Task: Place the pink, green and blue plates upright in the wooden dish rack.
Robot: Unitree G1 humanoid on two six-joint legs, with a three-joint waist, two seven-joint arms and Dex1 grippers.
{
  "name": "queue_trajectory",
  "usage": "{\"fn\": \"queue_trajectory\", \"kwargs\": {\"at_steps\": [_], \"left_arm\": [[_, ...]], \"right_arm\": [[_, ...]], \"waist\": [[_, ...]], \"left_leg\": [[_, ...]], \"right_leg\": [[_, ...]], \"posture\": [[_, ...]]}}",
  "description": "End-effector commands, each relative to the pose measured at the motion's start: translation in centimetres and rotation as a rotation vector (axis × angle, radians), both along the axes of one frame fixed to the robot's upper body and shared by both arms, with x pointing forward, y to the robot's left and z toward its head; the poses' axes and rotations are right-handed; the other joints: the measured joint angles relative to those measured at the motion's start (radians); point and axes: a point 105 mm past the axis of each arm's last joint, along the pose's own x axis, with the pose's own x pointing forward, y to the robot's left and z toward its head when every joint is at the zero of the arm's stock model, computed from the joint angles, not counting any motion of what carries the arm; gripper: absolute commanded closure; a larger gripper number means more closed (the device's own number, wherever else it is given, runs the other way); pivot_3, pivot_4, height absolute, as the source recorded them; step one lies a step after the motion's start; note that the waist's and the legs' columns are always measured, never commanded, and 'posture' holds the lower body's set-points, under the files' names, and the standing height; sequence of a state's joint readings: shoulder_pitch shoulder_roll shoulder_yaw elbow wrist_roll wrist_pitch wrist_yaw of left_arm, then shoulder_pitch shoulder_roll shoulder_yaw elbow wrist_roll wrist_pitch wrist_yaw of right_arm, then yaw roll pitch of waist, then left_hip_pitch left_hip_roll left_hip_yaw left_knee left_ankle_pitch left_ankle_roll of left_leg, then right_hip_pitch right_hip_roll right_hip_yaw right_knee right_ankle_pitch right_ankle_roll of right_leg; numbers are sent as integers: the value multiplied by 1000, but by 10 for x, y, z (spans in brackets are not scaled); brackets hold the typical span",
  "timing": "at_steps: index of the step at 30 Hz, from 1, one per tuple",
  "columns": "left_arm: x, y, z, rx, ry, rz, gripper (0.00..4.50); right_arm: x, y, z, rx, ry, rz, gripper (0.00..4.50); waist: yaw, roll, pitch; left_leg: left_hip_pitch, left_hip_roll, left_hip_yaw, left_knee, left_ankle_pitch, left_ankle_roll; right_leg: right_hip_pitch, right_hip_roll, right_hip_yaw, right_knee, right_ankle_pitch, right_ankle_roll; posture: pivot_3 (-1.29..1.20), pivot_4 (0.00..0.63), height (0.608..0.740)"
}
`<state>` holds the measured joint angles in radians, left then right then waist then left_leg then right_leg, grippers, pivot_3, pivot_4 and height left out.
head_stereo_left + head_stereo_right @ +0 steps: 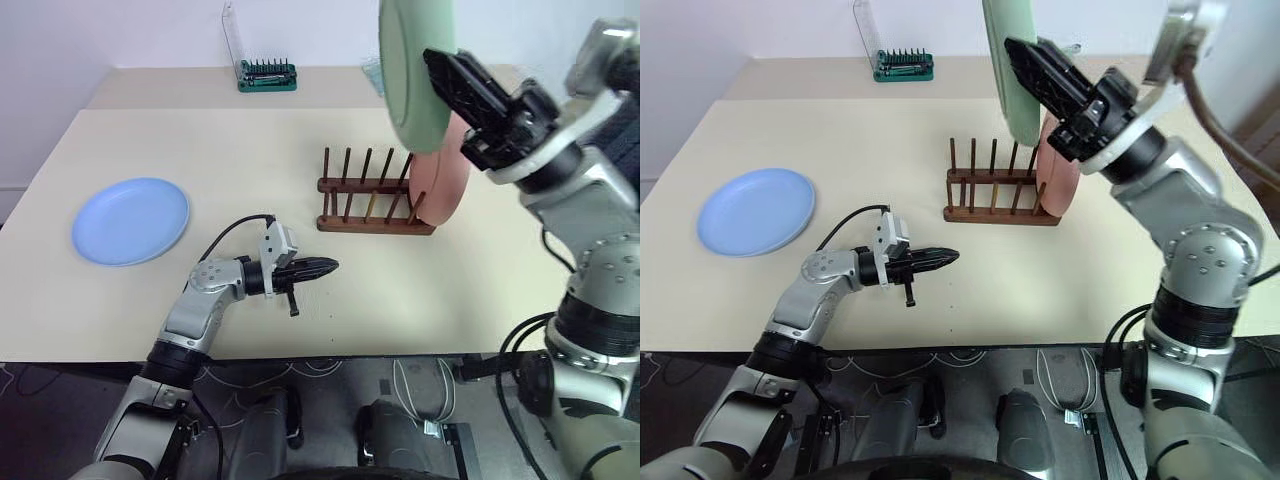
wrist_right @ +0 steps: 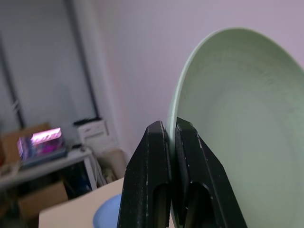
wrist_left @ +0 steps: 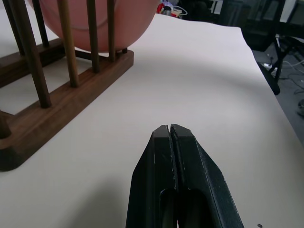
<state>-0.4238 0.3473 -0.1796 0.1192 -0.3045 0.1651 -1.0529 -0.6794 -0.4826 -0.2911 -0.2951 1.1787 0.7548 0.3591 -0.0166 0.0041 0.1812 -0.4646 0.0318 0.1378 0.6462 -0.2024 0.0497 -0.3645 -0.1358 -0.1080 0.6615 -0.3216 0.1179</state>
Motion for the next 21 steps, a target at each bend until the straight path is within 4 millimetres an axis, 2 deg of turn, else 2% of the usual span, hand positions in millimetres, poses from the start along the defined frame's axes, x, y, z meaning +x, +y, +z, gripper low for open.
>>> {"fn": "queue_trajectory", "kwargs": {"at_steps": [1,6,13,21], "left_arm": [[-2,2,8,-20,-34,4,4500],[-1,4,10,-25,-40,11,4500],[1,6,19,-77,-66,31,4500],[3,10,20,-88,-74,41,4500]], "right_arm": [[8,-5,-1,29,27,-31,4451],[20,-7,-6,100,92,-30,4451],[23,3,-9,133,117,5,4451],[32,0,-17,173,171,-22,4451]], "waist": [[1,0,0],[1,0,0],[1,0,0],[1,0,0]], "left_leg": [[0,0,0,0,0,0],[-1,0,0,0,0,0],[-2,0,0,0,0,0],[-2,0,0,0,0,0]], "right_leg": [[0,0,0,0,0,0],[-1,0,0,0,0,0],[-2,0,0,1,0,0],[-3,0,0,1,0,0]], "posture": [[0,150,736],[0,150,736],[0,150,736],[0,150,736]]}}
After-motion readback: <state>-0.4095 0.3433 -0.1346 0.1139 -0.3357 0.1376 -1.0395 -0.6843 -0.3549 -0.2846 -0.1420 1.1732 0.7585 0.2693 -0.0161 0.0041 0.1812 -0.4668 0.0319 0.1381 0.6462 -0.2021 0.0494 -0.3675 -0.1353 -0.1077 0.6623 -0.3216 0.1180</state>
